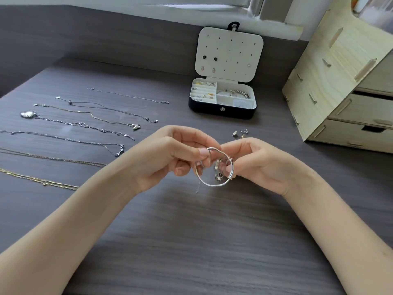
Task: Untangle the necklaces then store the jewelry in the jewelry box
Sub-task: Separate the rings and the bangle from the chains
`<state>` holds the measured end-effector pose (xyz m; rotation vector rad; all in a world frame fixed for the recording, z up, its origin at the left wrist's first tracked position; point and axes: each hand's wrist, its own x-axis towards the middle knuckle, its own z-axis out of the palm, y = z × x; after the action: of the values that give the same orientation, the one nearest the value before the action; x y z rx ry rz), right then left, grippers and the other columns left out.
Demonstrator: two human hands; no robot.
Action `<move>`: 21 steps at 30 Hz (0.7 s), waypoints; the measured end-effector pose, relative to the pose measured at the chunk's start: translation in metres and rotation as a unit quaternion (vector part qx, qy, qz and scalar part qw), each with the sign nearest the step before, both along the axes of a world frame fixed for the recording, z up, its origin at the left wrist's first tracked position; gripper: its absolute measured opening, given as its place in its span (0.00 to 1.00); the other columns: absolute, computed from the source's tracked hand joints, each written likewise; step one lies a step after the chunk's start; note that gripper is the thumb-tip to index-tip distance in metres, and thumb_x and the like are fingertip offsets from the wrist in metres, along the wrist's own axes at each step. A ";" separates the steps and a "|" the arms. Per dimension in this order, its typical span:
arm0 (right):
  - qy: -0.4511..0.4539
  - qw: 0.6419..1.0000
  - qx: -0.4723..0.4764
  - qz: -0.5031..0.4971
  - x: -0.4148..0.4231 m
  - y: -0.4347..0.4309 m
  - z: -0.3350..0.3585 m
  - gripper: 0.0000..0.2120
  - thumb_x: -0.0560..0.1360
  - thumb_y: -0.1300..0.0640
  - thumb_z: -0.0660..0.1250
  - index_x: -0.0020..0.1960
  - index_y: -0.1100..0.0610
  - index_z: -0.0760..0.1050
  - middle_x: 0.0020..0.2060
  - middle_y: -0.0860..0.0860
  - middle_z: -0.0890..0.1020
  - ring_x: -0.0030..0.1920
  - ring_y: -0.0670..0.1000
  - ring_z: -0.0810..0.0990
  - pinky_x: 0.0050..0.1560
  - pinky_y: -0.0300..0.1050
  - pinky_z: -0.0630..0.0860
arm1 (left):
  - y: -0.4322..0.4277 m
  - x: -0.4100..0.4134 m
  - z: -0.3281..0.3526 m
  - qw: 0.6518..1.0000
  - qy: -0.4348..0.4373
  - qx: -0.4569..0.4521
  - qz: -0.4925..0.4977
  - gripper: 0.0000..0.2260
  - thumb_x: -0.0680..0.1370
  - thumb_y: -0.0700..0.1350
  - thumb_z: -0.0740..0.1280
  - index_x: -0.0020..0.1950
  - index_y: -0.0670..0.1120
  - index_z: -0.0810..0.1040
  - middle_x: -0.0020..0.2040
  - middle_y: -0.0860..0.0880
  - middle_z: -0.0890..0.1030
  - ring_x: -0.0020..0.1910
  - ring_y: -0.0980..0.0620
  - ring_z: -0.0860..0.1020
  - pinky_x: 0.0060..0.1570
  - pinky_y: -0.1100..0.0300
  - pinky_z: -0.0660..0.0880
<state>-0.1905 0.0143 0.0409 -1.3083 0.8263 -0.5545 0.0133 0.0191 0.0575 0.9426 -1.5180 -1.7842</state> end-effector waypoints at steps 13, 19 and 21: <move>0.259 0.871 -0.352 -0.225 0.005 0.005 0.010 0.05 0.73 0.60 0.70 0.41 0.51 0.81 0.39 0.45 0.81 0.37 0.40 0.75 0.38 0.30 0.68 | 0.000 -0.001 0.000 1.000 -0.013 0.001 -0.004 0.08 0.67 0.37 0.66 0.40 0.45 0.84 0.29 0.48 0.77 0.27 0.53 0.73 0.22 0.68 0.60; 0.141 0.923 -0.259 -0.245 0.003 0.010 0.026 0.06 0.76 0.62 0.65 0.42 0.57 0.79 0.36 0.52 0.84 0.36 0.44 0.80 0.37 0.34 0.74 | -0.002 -0.001 -0.004 0.999 -0.041 0.018 0.013 0.08 0.65 0.38 0.67 0.40 0.44 0.84 0.30 0.47 0.78 0.28 0.53 0.73 0.22 0.67 0.61; 0.117 0.926 -0.263 -0.245 0.004 0.012 0.029 0.06 0.77 0.64 0.64 0.43 0.59 0.79 0.32 0.55 0.82 0.33 0.47 0.80 0.35 0.37 0.76 | -0.003 -0.002 -0.005 0.998 -0.052 0.026 0.017 0.08 0.65 0.38 0.67 0.39 0.45 0.84 0.30 0.46 0.78 0.28 0.53 0.73 0.22 0.67 0.61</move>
<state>-0.1867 0.0266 0.0701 -1.6839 1.2754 -1.0862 0.0109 0.0164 0.0522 1.0954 -1.5158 -1.7843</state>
